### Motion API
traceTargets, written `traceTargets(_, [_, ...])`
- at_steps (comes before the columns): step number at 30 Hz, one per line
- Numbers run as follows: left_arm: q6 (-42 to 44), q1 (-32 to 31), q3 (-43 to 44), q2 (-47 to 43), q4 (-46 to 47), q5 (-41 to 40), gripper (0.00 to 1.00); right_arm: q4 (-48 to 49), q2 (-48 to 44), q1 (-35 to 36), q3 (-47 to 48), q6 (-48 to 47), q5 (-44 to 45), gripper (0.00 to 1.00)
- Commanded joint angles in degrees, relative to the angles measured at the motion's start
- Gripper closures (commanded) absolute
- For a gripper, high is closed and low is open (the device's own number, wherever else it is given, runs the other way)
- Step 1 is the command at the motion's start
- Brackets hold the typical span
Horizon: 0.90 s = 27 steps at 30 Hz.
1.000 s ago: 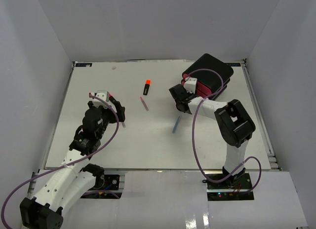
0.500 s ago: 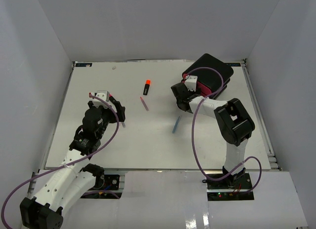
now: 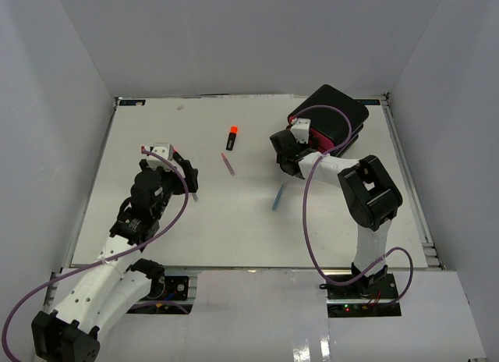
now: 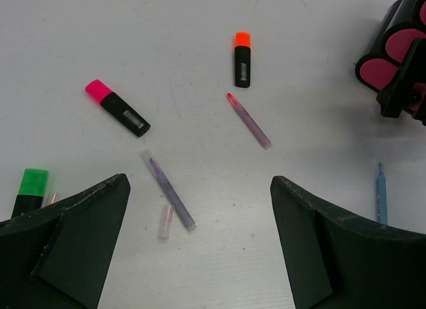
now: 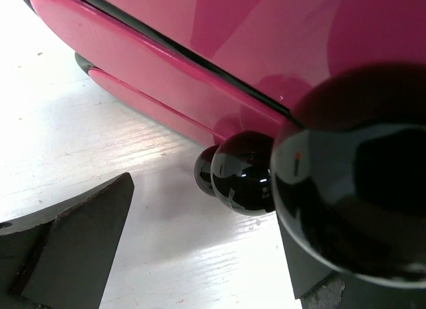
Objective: Sort the stationery into containers
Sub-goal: Close the drawer in the storage box.
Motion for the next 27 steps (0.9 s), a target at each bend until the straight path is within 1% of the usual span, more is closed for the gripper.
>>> traceTargets(1, [0.3,0.4,0.1,-0.2,1.0,0.8,0.02,2.2,-1.6,-0.4,-0.9,-1.4,2.1,0.08])
traceTargets(5, [0.2,0.4,0.1,-0.1,0.9,1.1,0.02,2.1,-5.2,-0.1,-2.6,-2.6,1.9,0.09])
traceTargets(8, [0.2,0.4,0.2,-0.1,1.0,1.2,0.02,1.9,-7.5,0.8,-3.2,-5.7,1.5,0.11])
traceTargets(11, [0.3,0.4,0.1,-0.3,0.9,1.4,0.02,-1.1,-8.9,1.8,-1.9,-9.9,0.7,0.14])
traceTargets(16, [0.3,0.4,0.2,-0.4,0.8,1.4,0.02,-2.6,-9.8,4.2,0.2,-19.3,0.7,0.17])
traceTargets(18, [0.2,0.4,0.2,-0.5,0.9,1.3,0.02,-4.1,-8.9,4.6,1.9,-22.2,1.1,0.20])
traceTargets(19, [0.2,0.4,0.2,-0.5,0.8,1.4,0.02,-4.6,-7.8,4.8,3.1,-25.0,1.6,0.26])
traceTargets(20, [0.2,0.4,0.2,-0.7,0.7,1.4,0.02,-5.1,-7.2,4.9,3.6,-25.6,2.0,0.29])
traceTargets(22, [0.2,0.4,0.1,-0.7,0.8,1.3,0.02,-5.4,-5.7,5.4,4.5,-30.8,4.9,0.32])
traceTargets(27, [0.4,0.4,0.0,-0.8,0.7,1.1,0.02,0.7,-4.5,5.8,4.6,-42.3,8.6,0.39])
